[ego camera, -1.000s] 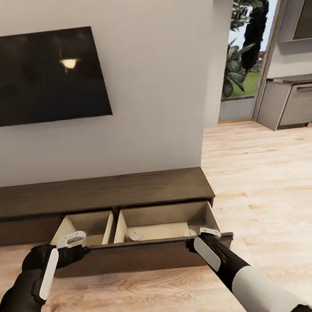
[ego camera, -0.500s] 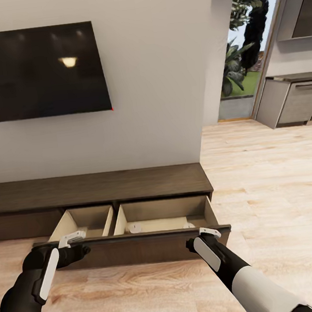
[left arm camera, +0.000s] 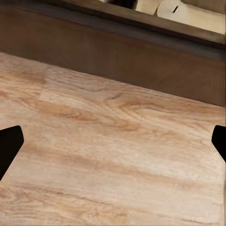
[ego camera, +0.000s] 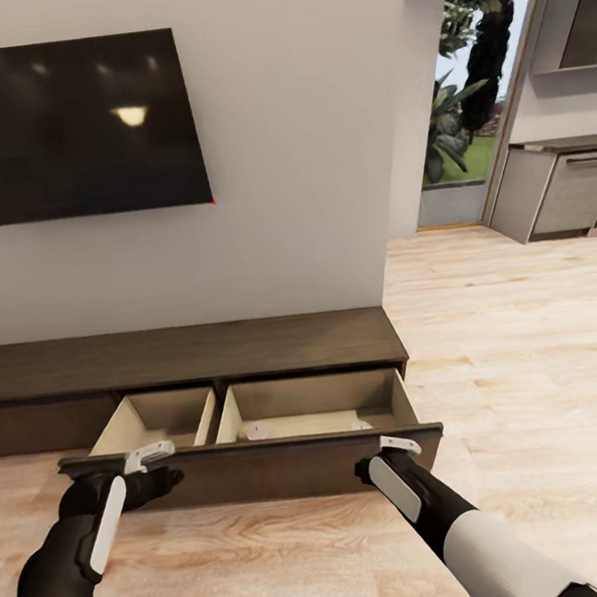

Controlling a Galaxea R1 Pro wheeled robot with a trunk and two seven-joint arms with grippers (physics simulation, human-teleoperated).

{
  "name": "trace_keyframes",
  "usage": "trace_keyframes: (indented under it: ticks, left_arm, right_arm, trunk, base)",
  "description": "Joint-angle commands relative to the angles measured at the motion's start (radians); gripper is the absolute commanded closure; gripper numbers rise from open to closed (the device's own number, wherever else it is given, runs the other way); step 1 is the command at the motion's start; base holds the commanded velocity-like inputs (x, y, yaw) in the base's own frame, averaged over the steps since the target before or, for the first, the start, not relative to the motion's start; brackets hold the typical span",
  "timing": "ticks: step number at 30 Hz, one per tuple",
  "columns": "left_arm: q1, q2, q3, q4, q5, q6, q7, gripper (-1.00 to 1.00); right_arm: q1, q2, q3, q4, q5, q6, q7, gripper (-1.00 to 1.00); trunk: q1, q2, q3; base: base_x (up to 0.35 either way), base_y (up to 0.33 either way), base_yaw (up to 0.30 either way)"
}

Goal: Place each of the two pumpkins and all three candles from the living room inside a cabinet in the living room (use any cabinet), then make sure every cabinet is closed, and position the cauldron so it is next to a table in the living room.

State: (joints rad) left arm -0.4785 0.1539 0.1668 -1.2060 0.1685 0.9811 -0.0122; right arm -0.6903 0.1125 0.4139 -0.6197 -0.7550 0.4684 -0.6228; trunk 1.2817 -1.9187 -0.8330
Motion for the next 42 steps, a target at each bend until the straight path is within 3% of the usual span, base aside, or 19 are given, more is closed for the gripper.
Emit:
trace_keyframes:
  ticks: [1,8,17,22,27,33,34,42]
  left_arm:
    - [0.0,-0.007,0.0,0.008,-0.002,-0.021,0.001,-1.0]
    - [0.0,-0.019,-0.025,0.131,-0.004,-0.181,0.006,-1.0]
    - [0.0,-0.02,-0.034,0.184,-0.005,-0.283,0.006,-1.0]
    - [0.0,-0.02,-0.064,0.225,-0.006,-0.343,0.006,-1.0]
    - [0.0,-0.02,-0.102,0.248,-0.005,-0.382,0.007,-1.0]
    - [0.0,-0.02,-0.11,0.271,-0.006,-0.397,0.008,-1.0]
    - [0.0,-0.02,-0.111,0.278,-0.005,-0.421,0.008,-1.0]
    - [0.0,-0.02,-0.111,0.284,-0.004,-0.437,0.008,-1.0]
  right_arm:
    - [0.0,0.0,0.011,0.0,0.0,0.0,0.0,-1.0]
    - [0.0,0.001,0.034,0.0,-0.002,-0.025,0.0,-1.0]
    - [0.0,0.002,0.038,0.001,-0.002,-0.082,0.004,-1.0]
    - [0.0,0.001,0.087,0.005,0.0,-0.101,0.059,-1.0]
    - [0.002,0.001,0.137,0.008,0.001,-0.13,0.085,-1.0]
    - [0.01,0.001,0.155,0.003,0.001,-0.181,0.091,-1.0]
    - [0.012,0.0,0.175,0.004,0.0,-0.214,0.092,-1.0]
    - [0.015,-0.002,0.185,0.006,0.001,-0.282,0.092,-1.0]
  trunk:
    - [0.004,-0.007,-0.003]
    - [0.031,-0.056,-0.025]
    - [0.065,-0.119,-0.053]
    - [0.084,-0.154,-0.069]
    - [0.104,-0.189,-0.085]
    - [0.127,-0.231,-0.103]
    - [0.13,-0.238,-0.107]
    - [0.161,-0.294,-0.132]
  base:
    - [0.0,0.0,0.0]
    - [0.0,0.0,0.0]
    - [0.0,0.0,0.0]
    - [0.0,0.0,0.0]
    - [0.0,0.0,0.0]
    - [0.0,0.0,0.0]
    - [0.0,0.0,0.0]
    - [0.0,0.0,0.0]
